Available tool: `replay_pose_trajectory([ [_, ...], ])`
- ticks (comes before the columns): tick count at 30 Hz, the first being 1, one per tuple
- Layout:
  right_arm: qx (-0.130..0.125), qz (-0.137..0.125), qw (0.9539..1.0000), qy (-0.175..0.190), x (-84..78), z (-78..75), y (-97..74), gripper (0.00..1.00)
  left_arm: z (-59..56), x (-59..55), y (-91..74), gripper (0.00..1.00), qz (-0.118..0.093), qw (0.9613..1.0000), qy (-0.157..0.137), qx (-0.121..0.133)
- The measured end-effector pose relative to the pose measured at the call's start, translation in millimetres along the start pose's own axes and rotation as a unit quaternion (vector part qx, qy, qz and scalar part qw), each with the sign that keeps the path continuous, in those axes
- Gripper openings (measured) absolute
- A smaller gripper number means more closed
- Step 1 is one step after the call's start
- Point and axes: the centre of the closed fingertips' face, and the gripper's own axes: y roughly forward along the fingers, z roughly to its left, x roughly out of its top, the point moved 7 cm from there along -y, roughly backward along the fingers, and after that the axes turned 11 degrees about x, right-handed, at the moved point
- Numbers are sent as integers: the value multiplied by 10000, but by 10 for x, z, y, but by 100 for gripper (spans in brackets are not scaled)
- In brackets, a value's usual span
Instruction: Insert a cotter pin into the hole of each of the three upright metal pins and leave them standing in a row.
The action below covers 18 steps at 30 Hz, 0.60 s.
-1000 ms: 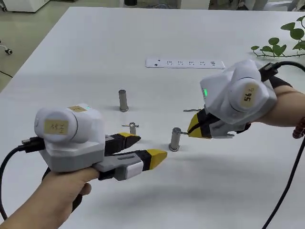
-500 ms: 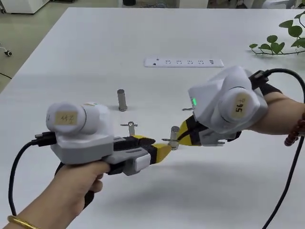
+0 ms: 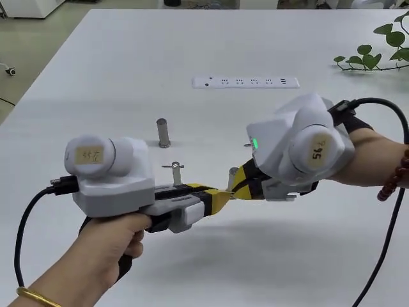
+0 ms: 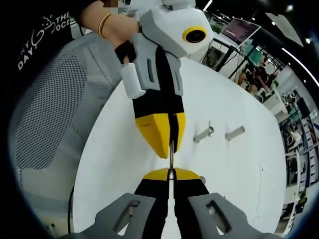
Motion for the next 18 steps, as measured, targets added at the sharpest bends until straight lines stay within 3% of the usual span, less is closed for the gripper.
replay_pose_trajectory([
  [18, -13, 19, 10000, -77, 26, 23, 9, 0, 38, -33, 19, 0, 107, 9992, -397, 24],
])
